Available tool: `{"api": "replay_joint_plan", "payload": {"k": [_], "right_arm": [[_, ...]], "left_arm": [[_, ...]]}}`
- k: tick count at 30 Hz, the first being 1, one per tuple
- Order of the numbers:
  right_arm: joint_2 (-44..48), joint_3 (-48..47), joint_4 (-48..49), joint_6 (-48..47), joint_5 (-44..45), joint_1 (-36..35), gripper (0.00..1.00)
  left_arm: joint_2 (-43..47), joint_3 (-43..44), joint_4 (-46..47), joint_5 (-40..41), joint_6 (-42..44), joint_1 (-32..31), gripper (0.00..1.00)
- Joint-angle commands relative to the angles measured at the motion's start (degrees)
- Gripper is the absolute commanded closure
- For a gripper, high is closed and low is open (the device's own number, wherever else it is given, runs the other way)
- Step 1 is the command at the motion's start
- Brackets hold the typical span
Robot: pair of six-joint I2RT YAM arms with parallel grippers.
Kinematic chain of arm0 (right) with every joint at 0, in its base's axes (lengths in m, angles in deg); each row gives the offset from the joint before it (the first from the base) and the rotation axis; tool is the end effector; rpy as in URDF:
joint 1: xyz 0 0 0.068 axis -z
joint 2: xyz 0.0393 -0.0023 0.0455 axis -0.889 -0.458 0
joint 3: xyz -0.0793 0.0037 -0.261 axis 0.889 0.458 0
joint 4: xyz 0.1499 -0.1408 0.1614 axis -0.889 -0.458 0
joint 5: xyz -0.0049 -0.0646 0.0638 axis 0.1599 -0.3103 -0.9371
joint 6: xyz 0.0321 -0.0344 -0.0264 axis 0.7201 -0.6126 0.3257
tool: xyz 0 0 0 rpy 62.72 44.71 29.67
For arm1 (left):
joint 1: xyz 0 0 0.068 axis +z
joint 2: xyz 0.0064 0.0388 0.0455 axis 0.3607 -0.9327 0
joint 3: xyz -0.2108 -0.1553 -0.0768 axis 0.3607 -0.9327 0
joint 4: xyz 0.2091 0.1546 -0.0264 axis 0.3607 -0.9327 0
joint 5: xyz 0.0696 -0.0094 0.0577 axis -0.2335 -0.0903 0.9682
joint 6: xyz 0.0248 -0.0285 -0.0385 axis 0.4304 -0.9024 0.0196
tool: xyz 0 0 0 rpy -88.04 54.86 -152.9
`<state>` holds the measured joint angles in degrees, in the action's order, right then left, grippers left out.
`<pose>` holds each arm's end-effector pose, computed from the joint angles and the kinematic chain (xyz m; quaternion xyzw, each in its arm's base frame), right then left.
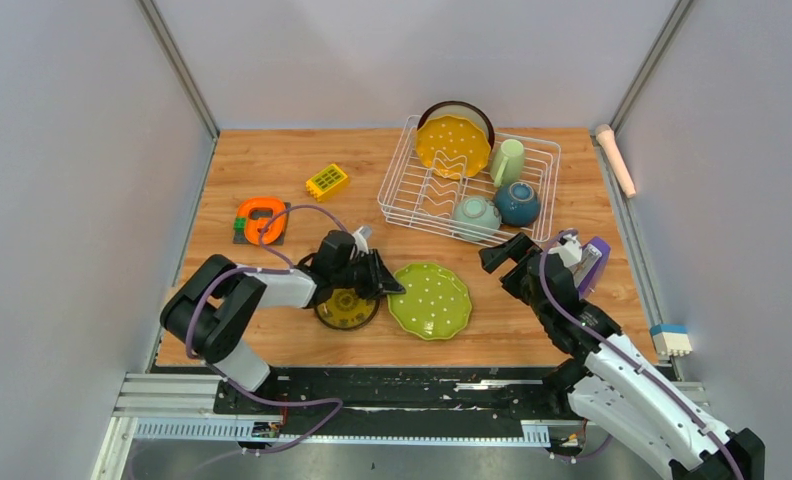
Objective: Unload the mixed dishes from the dish rack
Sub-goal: Place the plate at the center of the board.
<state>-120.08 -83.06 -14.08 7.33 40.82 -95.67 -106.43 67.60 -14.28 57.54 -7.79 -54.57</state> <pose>0.1395 0.0759 0.2359 0.2606 0.8198 0.2387 0.4505 0.2236 -0.1676 0.1339 -0.0789 0.8771 -0.4524 0.1404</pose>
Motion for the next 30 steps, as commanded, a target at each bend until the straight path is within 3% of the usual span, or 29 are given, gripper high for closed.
{"api": "replay_joint_plan", "payload": {"k": [1,2,3,4,8,10,17,30], "right_arm": [[1.54,-0.71,0.75,-0.80,1.95,0.06,0.00],[1.81,-0.64,0.78,-0.79,2.14,0.08,0.00],[2.06,-0.55,0.82,-0.82,2.26,0.10,0.00],[2.50,-0.43,0.85,-0.92,2.48,0.06,0.00],[3.83,0.08,0.87,-1.32,3.22,0.06,0.00],[4.55,0.13,0.85,-1.57,3.32,0.06,0.00],[8.05,0.54,1.02,-5.03,3.39,0.07,0.00],[16.10,-0.02,1.25,-13.28,2.23,0.06,0.00]], "left_arm": [[-2.80,3.82,5.21,-1.77,0.51,-1.62,0.86],[-3.05,4.24,5.05,-1.76,0.81,-2.27,0.68],[-3.19,4.37,4.60,-1.35,1.00,-2.61,0.59],[-3.11,4.80,4.17,-0.97,1.44,-3.33,0.41],[-0.88,6.27,-1.17,1.96,3.52,-4.74,0.05],[0.85,6.75,-3.31,3.07,4.59,-5.06,0.01],[9.01,8.46,-12.20,7.50,8.35,-6.37,0.00],[34.80,10.91,-35.55,22.60,15.26,-6.91,0.00]]}}
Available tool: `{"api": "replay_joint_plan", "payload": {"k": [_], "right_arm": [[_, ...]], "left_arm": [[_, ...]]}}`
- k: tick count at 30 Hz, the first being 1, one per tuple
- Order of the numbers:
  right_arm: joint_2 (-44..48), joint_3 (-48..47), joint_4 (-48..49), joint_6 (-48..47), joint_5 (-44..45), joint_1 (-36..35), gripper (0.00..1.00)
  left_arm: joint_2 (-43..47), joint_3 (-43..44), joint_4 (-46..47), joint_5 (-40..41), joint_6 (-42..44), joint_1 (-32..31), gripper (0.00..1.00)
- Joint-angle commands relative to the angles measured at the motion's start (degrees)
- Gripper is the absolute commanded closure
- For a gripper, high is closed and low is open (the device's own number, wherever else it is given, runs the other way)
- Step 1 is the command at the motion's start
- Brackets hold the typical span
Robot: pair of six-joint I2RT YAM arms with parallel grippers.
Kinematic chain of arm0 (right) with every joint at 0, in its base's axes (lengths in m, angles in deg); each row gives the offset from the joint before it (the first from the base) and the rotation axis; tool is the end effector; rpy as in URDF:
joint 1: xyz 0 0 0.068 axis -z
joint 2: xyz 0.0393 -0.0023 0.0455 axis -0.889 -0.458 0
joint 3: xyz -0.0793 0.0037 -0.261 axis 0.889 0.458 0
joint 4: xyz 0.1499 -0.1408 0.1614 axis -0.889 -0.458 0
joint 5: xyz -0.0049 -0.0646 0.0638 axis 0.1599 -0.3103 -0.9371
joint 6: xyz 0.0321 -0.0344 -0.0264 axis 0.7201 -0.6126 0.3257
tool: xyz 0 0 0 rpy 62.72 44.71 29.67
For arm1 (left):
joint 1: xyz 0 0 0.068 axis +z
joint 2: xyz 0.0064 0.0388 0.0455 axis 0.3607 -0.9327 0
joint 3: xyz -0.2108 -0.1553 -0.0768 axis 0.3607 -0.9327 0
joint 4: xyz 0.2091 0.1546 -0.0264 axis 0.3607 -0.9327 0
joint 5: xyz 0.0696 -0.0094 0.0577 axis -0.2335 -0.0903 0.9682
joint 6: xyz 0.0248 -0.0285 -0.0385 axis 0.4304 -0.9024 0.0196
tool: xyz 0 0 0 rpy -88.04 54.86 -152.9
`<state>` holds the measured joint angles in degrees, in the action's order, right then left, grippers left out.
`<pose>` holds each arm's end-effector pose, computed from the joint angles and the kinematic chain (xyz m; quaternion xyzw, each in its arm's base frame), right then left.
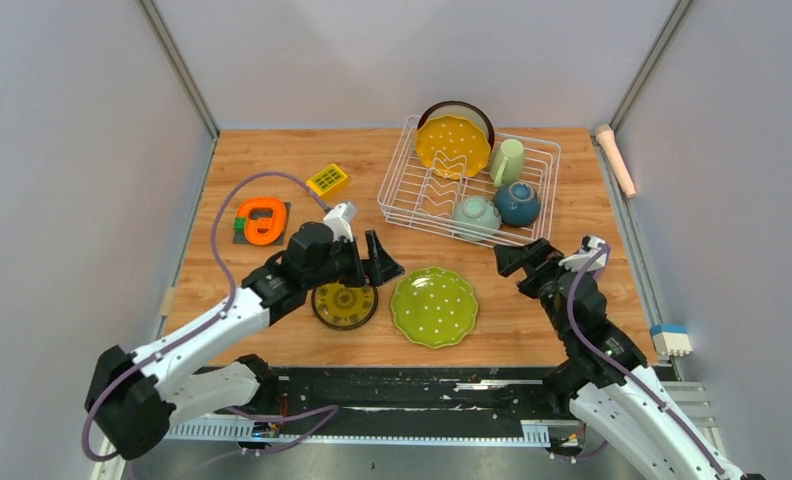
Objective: Unload the mixed dishes from the dish rack
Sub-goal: Place the plate at the center of the board, then pick up the plate from the dish rack.
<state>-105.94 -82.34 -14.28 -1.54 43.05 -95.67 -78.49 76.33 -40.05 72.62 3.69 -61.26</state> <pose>0.1116 0.0563 0.2615 0.2156 0.7698 0.2601 0.5416 0.1785 -0.1609 0.2593 0.0151 0.8523 -0.4208 0.3104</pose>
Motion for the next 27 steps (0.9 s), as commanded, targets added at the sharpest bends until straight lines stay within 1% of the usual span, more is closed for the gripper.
{"api": "replay_joint_plan", "payload": {"k": [1,3,4,8,10,12,14,16,18,21,22,24,27], "right_arm": [[2.34,-1.10,1.58,-5.45,-0.21,0.06,0.00],[2.80,-2.61,2.16,-8.83,-1.36,0.06,0.00],[2.75,-3.33,2.49,-10.54,-1.98,0.05,0.00],[1.04,-6.04,6.32,-20.89,-5.99,0.06,0.00],[-1.83,-7.56,9.88,-26.09,-9.45,0.06,0.00],[-5.92,-9.05,12.74,-32.32,-13.06,0.06,0.00],[-11.60,-11.88,16.40,-40.62,-17.80,0.07,0.00],[-18.97,-15.81,17.14,-51.23,-21.90,0.06,0.00],[-27.36,-21.45,15.94,-59.40,-22.70,0.06,0.00],[-39.76,-31.80,10.53,-71.03,-22.70,0.93,0.00],[-43.55,-34.78,9.47,-74.23,-24.27,1.79,0.00],[-51.05,-41.23,6.05,-79.64,-30.42,3.97,0.00],[-59.47,-52.17,1.14,-82.97,-36.02,7.72,0.00]], "left_arm": [[10.15,2.19,-12.59,9.90,4.27,-0.22,0.00],[15.06,1.65,-15.83,14.29,4.41,-0.22,0.00],[18.27,1.25,-17.99,18.00,4.32,-0.22,0.00],[25.35,-0.08,-22.35,28.02,3.79,-0.22,0.00],[27.60,-0.84,-23.31,31.45,3.49,-0.22,0.00],[29.08,-1.73,-23.44,32.96,3.82,-0.27,0.00],[29.95,-2.42,-23.26,33.10,4.40,-0.23,0.00],[30.36,-3.00,-23.29,33.24,4.75,-0.22,0.00],[30.58,-3.33,-23.65,33.69,5.10,-0.22,0.00],[30.60,-3.78,-24.27,34.44,5.31,-0.22,0.00],[30.62,-3.87,-24.32,34.61,5.40,-0.22,0.00],[30.57,-4.24,-24.33,34.85,5.56,-0.22,0.00],[30.36,-4.71,-23.56,34.74,6.23,-0.22,0.00]]}}
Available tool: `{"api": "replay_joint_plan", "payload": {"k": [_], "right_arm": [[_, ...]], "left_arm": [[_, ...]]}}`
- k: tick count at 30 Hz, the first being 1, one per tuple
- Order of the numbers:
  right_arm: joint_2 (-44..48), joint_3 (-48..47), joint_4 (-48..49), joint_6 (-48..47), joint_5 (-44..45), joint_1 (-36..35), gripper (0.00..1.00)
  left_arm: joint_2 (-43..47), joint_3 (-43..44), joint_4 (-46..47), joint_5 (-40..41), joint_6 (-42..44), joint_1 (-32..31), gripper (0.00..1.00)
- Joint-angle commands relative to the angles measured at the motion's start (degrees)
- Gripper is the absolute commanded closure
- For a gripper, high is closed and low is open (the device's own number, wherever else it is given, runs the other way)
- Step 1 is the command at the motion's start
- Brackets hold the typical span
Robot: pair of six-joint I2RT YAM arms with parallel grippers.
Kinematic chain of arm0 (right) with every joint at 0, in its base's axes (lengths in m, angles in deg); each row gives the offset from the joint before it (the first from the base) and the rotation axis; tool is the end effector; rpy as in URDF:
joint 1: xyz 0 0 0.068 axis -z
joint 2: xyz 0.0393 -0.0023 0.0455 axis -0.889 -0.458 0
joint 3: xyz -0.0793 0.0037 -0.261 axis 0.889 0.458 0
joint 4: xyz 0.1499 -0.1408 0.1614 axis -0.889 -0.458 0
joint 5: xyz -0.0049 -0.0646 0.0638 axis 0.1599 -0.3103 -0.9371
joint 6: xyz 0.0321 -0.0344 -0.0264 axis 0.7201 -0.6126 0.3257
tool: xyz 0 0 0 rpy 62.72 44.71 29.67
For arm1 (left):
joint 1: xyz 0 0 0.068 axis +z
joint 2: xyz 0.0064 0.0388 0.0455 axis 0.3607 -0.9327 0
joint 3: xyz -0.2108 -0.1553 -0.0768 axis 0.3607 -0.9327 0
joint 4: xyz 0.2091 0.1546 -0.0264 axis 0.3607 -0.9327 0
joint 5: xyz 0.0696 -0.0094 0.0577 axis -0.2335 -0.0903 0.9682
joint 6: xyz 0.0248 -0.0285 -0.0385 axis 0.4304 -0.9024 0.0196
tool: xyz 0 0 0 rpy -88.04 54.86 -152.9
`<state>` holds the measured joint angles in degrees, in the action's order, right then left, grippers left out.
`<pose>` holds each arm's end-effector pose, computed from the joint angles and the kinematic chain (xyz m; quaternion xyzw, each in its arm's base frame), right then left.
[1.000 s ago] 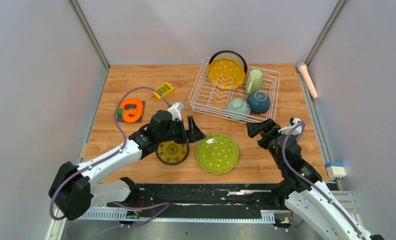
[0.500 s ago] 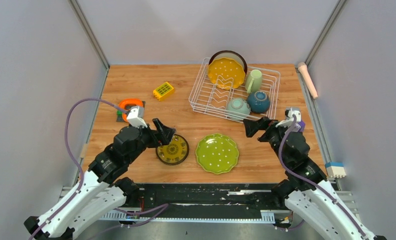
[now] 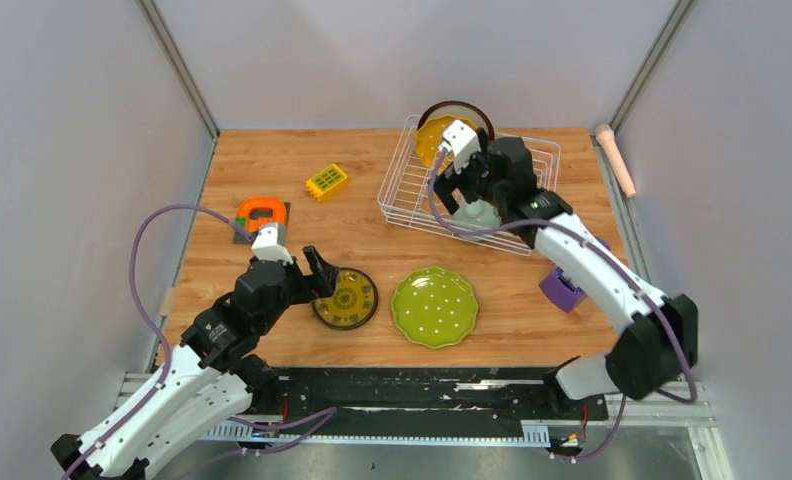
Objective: Unload the mixed dishes from the dish rack
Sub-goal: Pick up the plate from the dish rack.
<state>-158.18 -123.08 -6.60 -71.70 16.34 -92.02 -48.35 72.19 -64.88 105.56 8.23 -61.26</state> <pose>0.2718 0.1556 0.3514 -0.3789 0.7330 0.0691 0.5608 0.1080 -0.0750 0.2804 -0.1006 0.8365 -0.2257 0.4891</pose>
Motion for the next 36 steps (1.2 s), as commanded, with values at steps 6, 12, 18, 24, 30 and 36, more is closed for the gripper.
{"api": "replay_joint_plan", "payload": {"k": [6,12,18,24,30,36], "right_arm": [[-20.79,-25.90,-10.74,-11.22,-12.97,9.74,0.00],[-31.41,-34.32,-10.82,-10.60,-11.00,12.03,0.00],[-38.66,-40.81,-10.85,-11.41,-10.78,14.27,0.00],[-43.48,-44.91,-10.59,-11.74,-9.32,15.10,0.00],[-44.38,-44.72,-8.70,-12.16,-9.03,15.20,0.00],[-45.91,-44.83,-8.57,-13.74,-9.11,15.29,0.00]], "left_arm": [[-1.64,-0.82,2.52,2.97,2.23,-0.22,0.00],[-4.95,-0.53,3.53,3.61,2.73,-0.22,0.00],[-7.39,-0.56,5.37,3.77,3.51,-0.22,0.00],[-10.76,0.12,6.61,3.48,3.88,-0.22,0.00],[-10.79,-0.26,7.27,3.58,4.07,-0.22,0.00],[-10.92,-0.52,7.63,3.62,4.06,-0.22,0.00]]}}
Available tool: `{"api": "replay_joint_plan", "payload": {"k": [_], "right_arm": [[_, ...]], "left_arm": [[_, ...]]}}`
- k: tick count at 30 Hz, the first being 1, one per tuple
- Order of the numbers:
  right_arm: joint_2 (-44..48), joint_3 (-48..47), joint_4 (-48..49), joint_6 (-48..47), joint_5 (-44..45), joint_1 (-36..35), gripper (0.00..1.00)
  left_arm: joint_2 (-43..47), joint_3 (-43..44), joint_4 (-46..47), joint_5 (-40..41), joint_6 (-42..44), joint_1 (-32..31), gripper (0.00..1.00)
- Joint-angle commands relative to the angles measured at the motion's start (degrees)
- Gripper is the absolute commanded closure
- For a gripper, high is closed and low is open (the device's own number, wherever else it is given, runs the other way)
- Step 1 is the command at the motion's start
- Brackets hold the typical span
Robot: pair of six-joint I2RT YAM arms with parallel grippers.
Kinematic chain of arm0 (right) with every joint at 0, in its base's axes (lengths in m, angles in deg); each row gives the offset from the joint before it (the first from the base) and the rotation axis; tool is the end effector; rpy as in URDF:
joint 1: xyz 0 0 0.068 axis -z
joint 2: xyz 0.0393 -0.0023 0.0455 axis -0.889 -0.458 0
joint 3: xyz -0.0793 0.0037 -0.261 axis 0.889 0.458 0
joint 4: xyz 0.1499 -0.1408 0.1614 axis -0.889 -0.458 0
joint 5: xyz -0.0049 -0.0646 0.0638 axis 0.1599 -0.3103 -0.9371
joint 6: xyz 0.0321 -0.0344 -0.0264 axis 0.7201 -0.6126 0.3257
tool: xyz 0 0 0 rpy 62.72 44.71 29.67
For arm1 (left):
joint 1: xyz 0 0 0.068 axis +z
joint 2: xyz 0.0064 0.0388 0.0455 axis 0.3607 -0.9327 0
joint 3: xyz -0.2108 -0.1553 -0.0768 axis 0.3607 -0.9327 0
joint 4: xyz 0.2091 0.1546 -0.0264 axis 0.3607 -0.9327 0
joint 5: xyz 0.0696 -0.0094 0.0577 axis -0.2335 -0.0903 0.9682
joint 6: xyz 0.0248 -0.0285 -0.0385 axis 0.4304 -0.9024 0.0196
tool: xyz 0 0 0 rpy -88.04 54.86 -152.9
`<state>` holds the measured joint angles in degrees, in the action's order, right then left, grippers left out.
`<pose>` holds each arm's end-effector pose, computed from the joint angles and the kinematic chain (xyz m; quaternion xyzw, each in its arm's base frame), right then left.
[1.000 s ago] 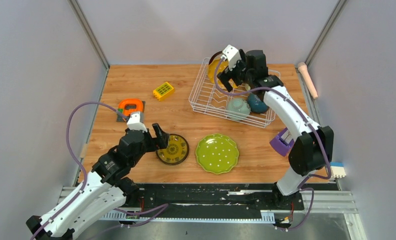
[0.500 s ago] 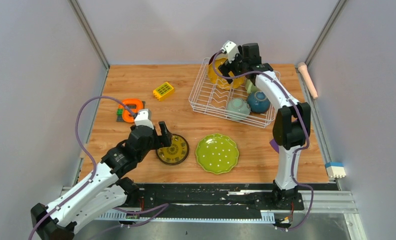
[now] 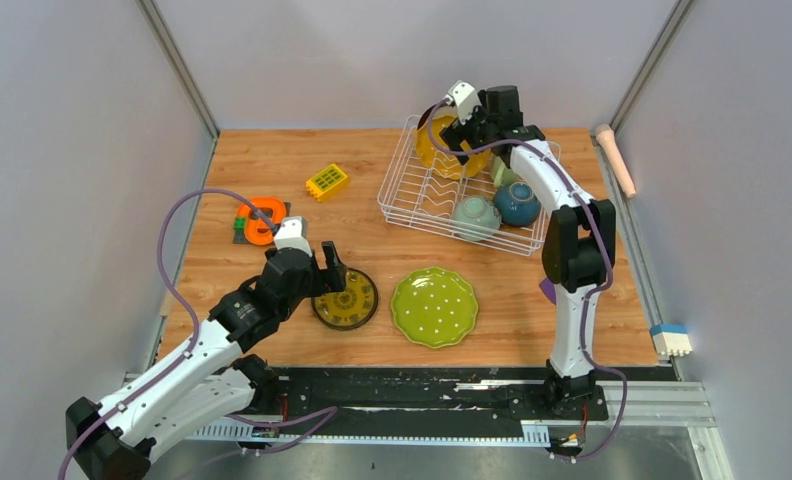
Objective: Unload the mixed dishes from the dish rack
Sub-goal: Pick up the plate from the dish rack.
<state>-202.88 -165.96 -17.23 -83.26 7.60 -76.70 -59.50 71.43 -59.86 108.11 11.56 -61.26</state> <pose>0.4835 0.1286 0.2909 -0.4045 0.7787 0.0216 0.4792 0.1355 -0.0962 0.2593 -0.0770 0.8651 -0.1588 0.4696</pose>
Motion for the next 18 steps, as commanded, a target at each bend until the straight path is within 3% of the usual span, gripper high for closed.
{"api": "replay_joint_plan", "payload": {"k": [1,18], "right_arm": [[-1.28,-1.82,2.07,-2.49,-0.85,0.06,0.00],[-2.91,-3.56,-0.77,-6.20,-13.65,3.15,0.17]], "left_arm": [[0.23,0.24,2.62,1.05,0.75,-0.22,0.00],[-0.63,0.48,5.30,0.79,-0.42,-0.22,0.00]]}}
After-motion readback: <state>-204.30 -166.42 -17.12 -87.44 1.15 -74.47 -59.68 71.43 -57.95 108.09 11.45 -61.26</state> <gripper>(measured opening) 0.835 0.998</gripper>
